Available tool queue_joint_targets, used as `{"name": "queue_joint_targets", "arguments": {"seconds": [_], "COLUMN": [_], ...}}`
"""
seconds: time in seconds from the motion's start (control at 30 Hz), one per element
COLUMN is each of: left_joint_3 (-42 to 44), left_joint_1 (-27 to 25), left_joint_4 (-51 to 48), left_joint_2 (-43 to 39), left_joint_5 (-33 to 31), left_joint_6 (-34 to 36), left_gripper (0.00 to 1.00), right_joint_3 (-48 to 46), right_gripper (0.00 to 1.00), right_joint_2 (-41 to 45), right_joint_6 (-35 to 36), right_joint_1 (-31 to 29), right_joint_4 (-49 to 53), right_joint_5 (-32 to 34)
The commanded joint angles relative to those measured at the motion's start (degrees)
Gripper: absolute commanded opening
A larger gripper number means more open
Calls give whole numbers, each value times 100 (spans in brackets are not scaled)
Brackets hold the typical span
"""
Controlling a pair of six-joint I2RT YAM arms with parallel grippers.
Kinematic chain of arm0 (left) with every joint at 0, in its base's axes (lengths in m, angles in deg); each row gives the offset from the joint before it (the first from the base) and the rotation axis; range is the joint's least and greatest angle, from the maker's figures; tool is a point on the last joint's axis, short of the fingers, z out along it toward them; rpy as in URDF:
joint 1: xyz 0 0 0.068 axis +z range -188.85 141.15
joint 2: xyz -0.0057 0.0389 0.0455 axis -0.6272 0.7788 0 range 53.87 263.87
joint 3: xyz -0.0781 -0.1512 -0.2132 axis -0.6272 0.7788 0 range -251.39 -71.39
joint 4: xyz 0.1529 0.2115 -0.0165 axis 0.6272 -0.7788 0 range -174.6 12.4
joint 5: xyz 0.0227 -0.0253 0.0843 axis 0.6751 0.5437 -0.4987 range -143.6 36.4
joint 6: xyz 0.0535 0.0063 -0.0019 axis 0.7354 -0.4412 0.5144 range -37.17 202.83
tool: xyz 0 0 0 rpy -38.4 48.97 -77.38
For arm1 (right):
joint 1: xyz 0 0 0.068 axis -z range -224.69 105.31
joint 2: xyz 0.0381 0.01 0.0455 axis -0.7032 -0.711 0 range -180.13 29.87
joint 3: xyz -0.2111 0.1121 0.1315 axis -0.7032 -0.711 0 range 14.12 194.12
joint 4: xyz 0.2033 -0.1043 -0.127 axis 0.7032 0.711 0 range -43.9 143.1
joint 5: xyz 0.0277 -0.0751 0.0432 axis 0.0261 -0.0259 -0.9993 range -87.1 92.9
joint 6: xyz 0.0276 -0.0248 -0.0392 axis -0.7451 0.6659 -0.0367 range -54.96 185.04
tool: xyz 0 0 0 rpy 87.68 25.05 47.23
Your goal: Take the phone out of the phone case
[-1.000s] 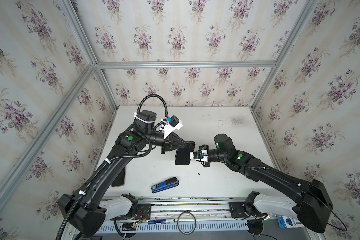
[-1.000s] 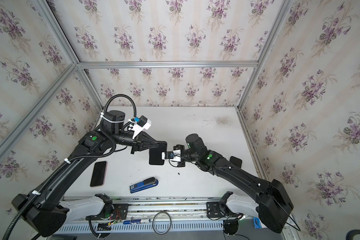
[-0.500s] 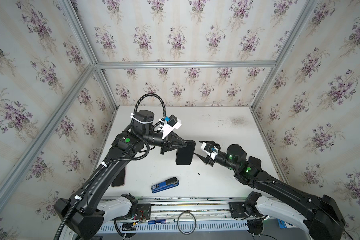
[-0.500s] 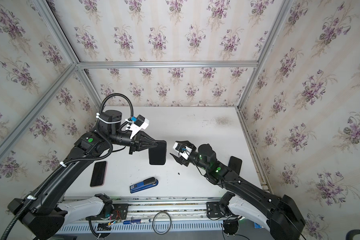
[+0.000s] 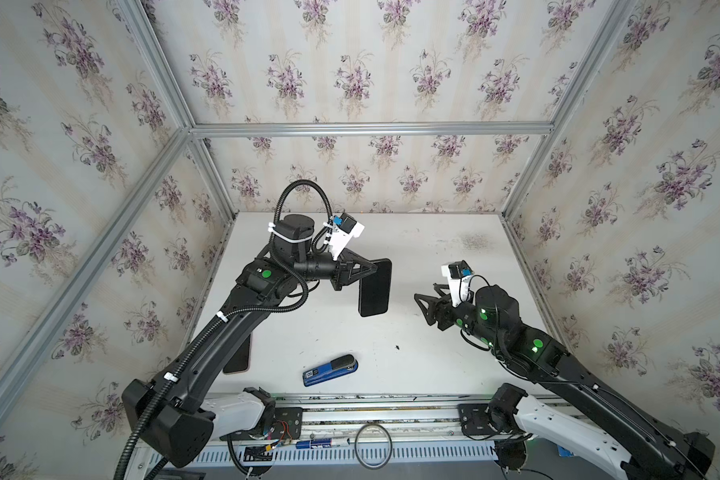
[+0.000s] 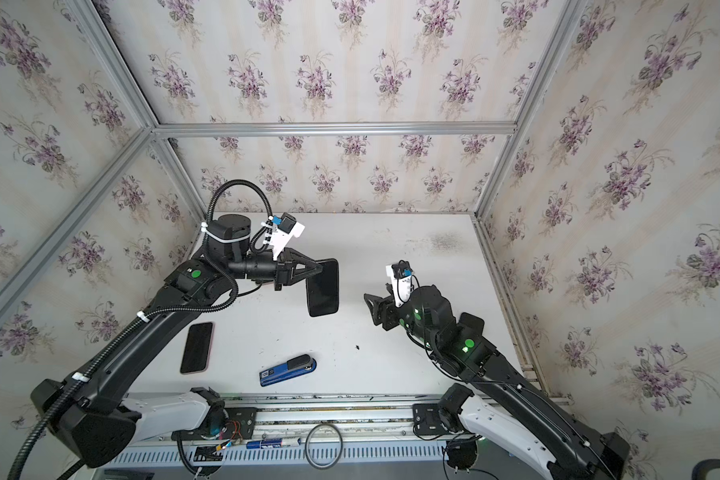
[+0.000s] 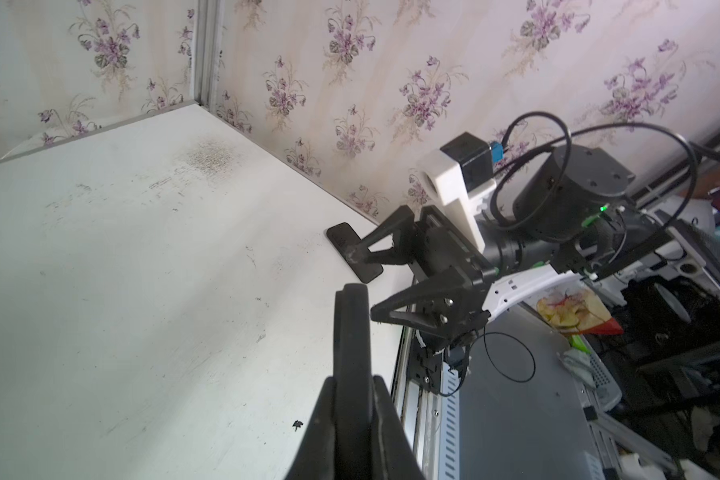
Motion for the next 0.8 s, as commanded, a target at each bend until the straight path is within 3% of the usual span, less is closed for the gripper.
{"name": "queue_joint_targets", "arguments": {"seconds": [0.0, 0.3, 0.5, 0.77], "left_joint_3": [310, 1584, 2086, 2762], "left_joint_1": [-2, -134, -136, -136], "left_joint_4": [1125, 2852, 3386, 5253], "left_joint_2": [-15, -256, -215, 474], "left_joint_5": [-441, -461, -659, -359], "left_joint_6": [-1421, -3267, -3622, -4827], "left_gripper": [0, 0, 0, 0], "right_joint_3": [-32, -445, -776, -1044], "right_gripper": [75, 79, 79, 79], "right_joint_2": [145, 319, 305, 287], "right_joint_6": [-930, -1669, -1887, -2272], "right_joint_1": [-3, -3, -3, 7], "right_joint_4": [663, 598, 172, -418], "right_joint_5": [-440, -1115, -1369, -1587]}}
